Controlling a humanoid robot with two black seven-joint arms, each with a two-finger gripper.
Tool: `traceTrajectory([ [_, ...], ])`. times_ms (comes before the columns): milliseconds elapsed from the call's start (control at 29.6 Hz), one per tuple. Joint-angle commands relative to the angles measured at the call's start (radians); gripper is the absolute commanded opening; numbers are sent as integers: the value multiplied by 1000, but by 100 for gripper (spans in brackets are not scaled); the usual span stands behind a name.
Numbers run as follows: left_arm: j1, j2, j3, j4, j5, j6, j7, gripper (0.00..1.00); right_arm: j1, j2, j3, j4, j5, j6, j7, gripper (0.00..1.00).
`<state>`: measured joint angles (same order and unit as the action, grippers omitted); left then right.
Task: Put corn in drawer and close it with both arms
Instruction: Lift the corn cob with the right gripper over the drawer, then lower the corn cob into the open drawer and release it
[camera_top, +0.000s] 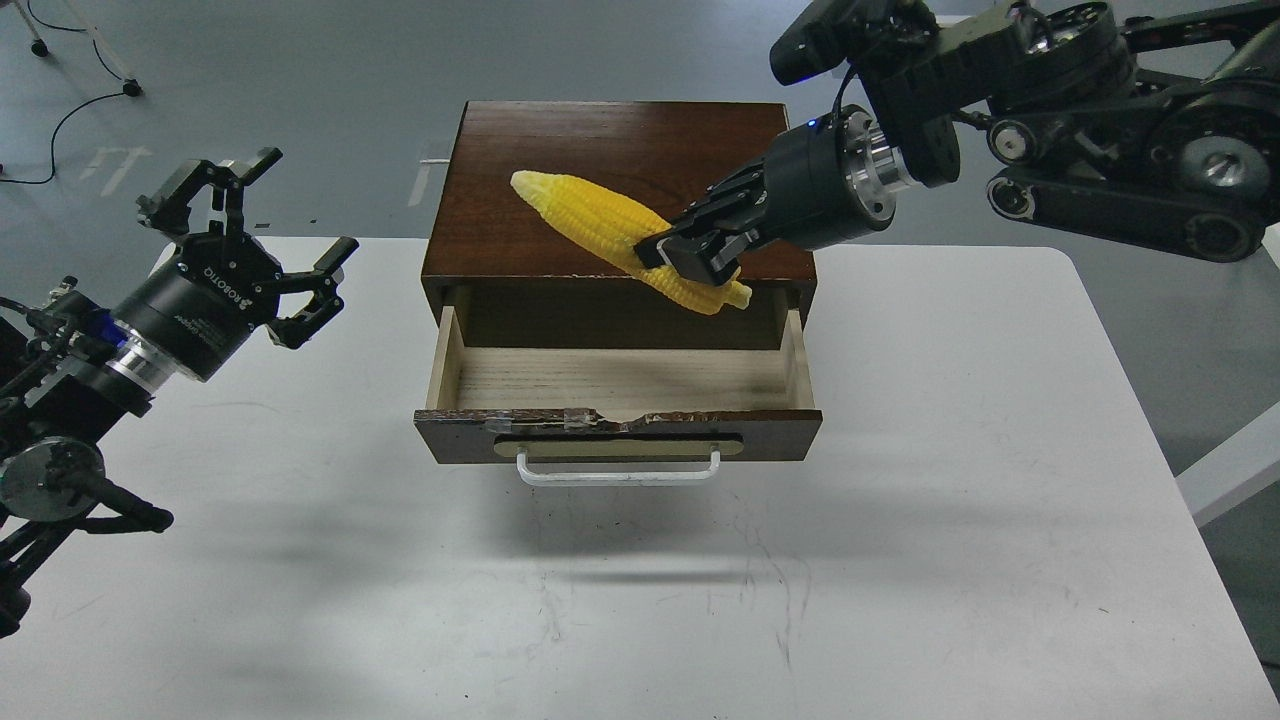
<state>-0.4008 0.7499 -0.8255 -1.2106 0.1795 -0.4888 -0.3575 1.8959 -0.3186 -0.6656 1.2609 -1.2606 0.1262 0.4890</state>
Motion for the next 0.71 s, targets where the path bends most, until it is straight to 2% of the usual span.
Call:
traceTrajectory([
  [0, 0, -1, 0, 0, 0, 0, 0, 99, 0, 39, -63, -1, -26, -42, 0, 19],
  [237, 2, 0, 0, 0, 0, 0, 0, 99, -27, 140, -121, -86, -26, -89, 0, 21],
  [439, 2, 0, 0, 0, 0, 0, 0, 99, -61, 162, -131, -97, -25, -102, 0, 25],
  [608, 2, 0, 0, 0, 0, 0, 0, 99, -75, 164, -132, -110, -25, -102, 0, 35],
  [642, 2, 0, 0, 0, 0, 0, 0, 99, -77, 162, -132, -110, -25, -102, 0, 40],
  [676, 2, 0, 0, 0, 0, 0, 0, 99, -77, 162, -132, -110, -23, -103, 0, 51],
])
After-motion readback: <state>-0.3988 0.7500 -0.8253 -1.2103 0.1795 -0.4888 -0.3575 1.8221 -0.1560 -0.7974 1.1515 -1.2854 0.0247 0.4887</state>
